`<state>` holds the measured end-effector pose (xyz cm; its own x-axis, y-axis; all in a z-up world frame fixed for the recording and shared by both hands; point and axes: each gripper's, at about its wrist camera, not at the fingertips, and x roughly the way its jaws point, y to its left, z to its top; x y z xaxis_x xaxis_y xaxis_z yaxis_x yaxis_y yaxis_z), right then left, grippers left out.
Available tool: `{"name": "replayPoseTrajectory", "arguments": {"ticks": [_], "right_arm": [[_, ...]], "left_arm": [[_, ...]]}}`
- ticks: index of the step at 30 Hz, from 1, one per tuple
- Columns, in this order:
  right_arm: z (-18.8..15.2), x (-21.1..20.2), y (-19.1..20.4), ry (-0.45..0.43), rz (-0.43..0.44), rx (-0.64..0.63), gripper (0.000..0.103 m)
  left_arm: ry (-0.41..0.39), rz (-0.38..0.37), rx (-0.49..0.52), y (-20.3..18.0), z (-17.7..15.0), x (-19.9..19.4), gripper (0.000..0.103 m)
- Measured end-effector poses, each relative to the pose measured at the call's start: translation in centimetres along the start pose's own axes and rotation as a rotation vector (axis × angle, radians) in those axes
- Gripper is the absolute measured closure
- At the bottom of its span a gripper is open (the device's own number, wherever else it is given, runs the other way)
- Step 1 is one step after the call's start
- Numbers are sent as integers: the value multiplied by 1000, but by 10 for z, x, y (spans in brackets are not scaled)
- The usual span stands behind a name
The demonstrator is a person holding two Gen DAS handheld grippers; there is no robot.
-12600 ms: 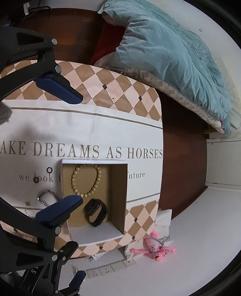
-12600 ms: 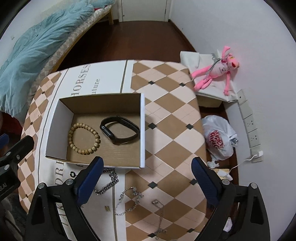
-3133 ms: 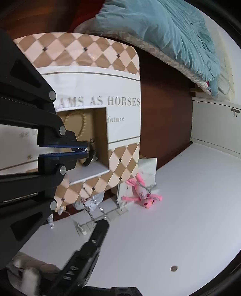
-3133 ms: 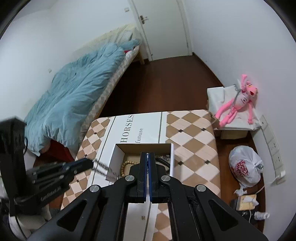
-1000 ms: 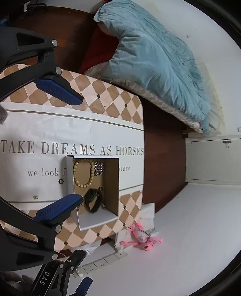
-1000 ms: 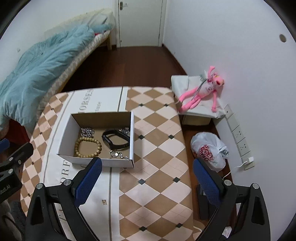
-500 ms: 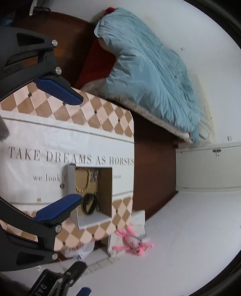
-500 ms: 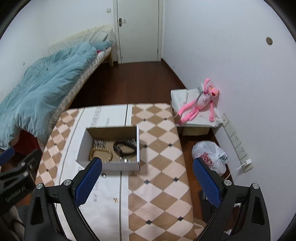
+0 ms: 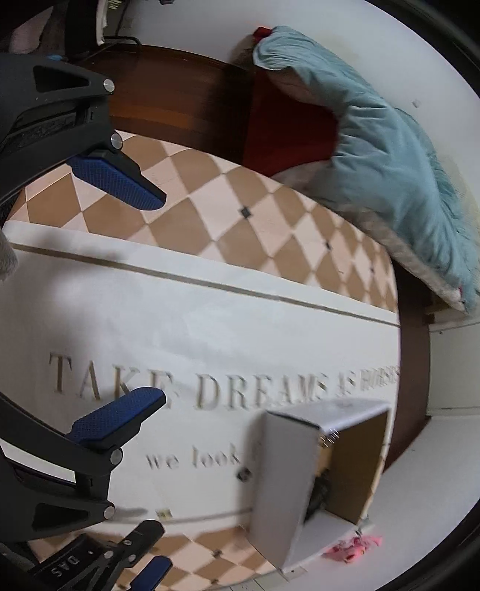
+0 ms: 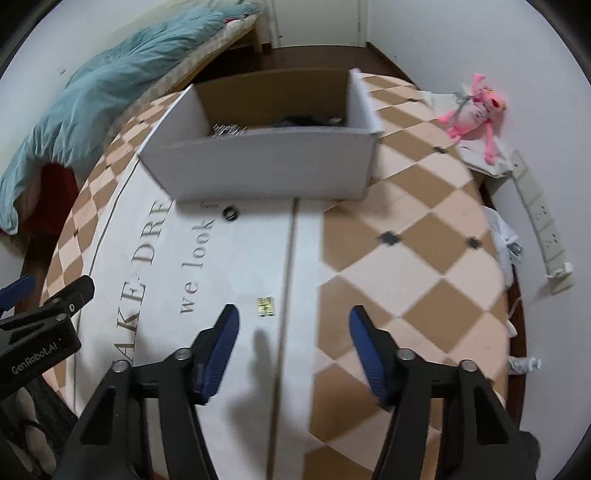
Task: Organize jewelry
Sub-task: 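Lower the left tool toward the small black ring on the table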
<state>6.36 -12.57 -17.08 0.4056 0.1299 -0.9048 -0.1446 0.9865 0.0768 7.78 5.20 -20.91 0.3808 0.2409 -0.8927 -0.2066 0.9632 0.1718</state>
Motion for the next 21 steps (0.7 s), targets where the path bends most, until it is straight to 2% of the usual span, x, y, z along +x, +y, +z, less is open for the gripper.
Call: {"name": "replayPoseTrajectory", "arguments": {"ticks": [1,3,4,7,8,12,16,18,21], "right_arm": [[-2,5,4,0,0,-8,46],[-5,14,10,1,-2,-20,60],[-6,17,14,-2,-13,-27,61],[-7,17,23,-41,-54,-67,81],[-6,17,25,-45,-51,-71,95],[-4,17,26,-52,-40,-81,95],[-1,9,7,-68,-31,-15,95],[5,4,-7,-85,-36,26,95],[14,0,-30,-99,-58,82,95]], "left_arm": [[5,0,-2,1,-2,3,5],[14,6,-5,3,-5,7,5],[16,6,-6,5,-5,7,5],[18,5,-11,6,-4,8,5],[18,3,-10,7,-4,8,5],[7,-2,7,3,0,7,5],[1,-27,23,-9,7,6,5],[6,-52,26,-18,12,6,5],[0,-129,25,-40,24,7,5]]}}
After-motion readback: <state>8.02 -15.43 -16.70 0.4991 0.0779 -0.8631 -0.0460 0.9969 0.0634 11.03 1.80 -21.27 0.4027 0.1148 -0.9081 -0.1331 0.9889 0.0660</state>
